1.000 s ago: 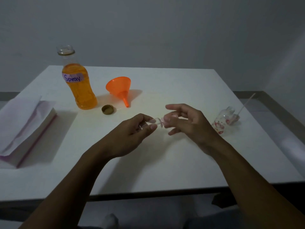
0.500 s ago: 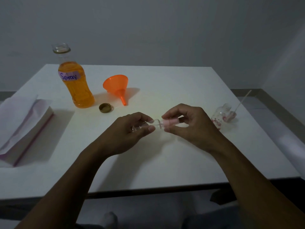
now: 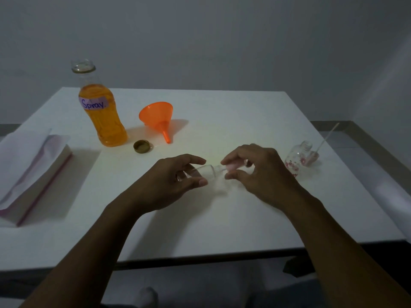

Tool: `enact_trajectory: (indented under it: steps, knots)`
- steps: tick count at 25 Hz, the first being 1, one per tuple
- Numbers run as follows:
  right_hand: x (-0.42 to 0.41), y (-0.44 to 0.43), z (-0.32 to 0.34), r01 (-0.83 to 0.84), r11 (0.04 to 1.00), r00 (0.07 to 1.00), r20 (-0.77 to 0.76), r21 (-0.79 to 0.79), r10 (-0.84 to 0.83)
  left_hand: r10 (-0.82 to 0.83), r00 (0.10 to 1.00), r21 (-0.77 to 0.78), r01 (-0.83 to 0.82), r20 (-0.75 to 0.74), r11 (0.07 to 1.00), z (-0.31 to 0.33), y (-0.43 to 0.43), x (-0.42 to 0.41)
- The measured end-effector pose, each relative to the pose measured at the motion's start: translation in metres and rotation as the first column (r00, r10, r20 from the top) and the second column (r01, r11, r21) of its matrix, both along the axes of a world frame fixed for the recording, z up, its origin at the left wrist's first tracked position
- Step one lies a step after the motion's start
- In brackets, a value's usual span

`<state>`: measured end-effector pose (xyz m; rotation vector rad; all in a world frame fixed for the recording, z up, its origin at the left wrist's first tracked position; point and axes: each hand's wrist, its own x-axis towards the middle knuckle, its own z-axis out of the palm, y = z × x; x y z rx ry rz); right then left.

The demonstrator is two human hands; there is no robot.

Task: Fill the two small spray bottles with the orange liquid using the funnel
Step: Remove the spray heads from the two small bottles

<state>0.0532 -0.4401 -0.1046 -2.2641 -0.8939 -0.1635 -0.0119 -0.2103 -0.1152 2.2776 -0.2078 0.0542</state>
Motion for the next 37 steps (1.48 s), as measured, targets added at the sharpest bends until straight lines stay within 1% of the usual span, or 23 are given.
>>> enact_trajectory:
  steps: [2,3,4,5,6,7,10,12,14,17,21,27,31,34,36,37]
  knots:
    - [0.005,-0.006,-0.001,0.083,0.997,0.979,0.188,0.004,-0.082,-0.009,1.000,-0.014,0.009,-0.020,1.000,0.001,0.004,0.000]
    - [0.006,-0.008,-0.001,0.146,0.989,0.952,0.269,0.025,-0.147,0.004,1.000,-0.017,-0.005,-0.024,1.000,0.001,0.007,0.001]
    - [0.006,-0.007,-0.001,0.228,0.972,0.917,0.324,0.052,-0.232,0.032,0.999,-0.014,-0.032,-0.022,0.999,0.000,0.010,0.002]
    - [0.005,-0.005,-0.002,0.308,0.947,0.887,0.333,0.092,-0.321,0.071,0.997,-0.008,-0.072,-0.014,0.997,-0.001,0.013,0.003]
    - [0.003,-0.002,-0.003,0.368,0.919,0.874,0.286,0.139,-0.393,0.118,0.993,-0.009,-0.118,-0.002,0.993,-0.002,0.015,0.004]
    - [0.003,0.001,-0.003,0.396,0.898,0.880,0.199,0.193,-0.431,0.164,0.986,-0.026,-0.164,0.009,0.986,-0.003,0.016,0.005]
    - [0.005,0.010,-0.010,0.388,0.867,0.918,-0.048,0.312,-0.393,0.259,0.966,-0.164,-0.253,0.019,0.954,-0.008,0.008,0.006]
    - [0.009,0.013,-0.017,0.388,0.865,0.922,-0.141,0.320,-0.361,0.265,0.964,-0.229,-0.253,0.025,0.940,-0.011,-0.006,0.006]
    - [0.012,0.017,-0.026,0.392,0.875,0.919,-0.163,0.283,-0.358,0.244,0.968,-0.224,-0.225,0.061,0.948,-0.016,-0.016,0.007]
    - [0.018,0.019,-0.037,0.396,0.883,0.917,-0.157,0.252,-0.366,0.208,0.972,-0.158,-0.189,0.113,0.969,-0.022,-0.021,0.011]
    - [0.026,0.019,-0.046,0.419,0.872,0.907,-0.160,0.252,-0.390,0.182,0.976,-0.195,-0.156,0.123,0.968,-0.028,-0.025,0.015]
    - [0.033,0.024,-0.051,0.408,0.881,0.913,-0.089,0.241,-0.399,0.186,0.973,-0.207,-0.155,0.140,0.966,-0.034,-0.034,0.018]
    - [0.031,0.023,-0.049,0.404,0.894,0.915,-0.101,0.191,-0.392,0.191,0.976,-0.189,-0.169,0.107,0.967,-0.037,-0.032,0.019]
    - [0.024,0.019,-0.040,0.403,0.913,0.900,-0.214,0.070,-0.380,0.156,0.987,-0.184,-0.147,0.033,0.972,-0.034,-0.026,0.018]
    - [0.012,0.014,-0.032,0.429,0.903,0.874,-0.254,0.006,-0.414,0.120,0.992,-0.116,-0.123,-0.032,0.986,-0.028,-0.016,0.015]
    - [0.003,0.011,-0.029,0.454,0.891,0.862,-0.253,0.002,-0.439,0.112,0.992,-0.070,-0.117,-0.064,0.991,-0.024,-0.007,0.012]
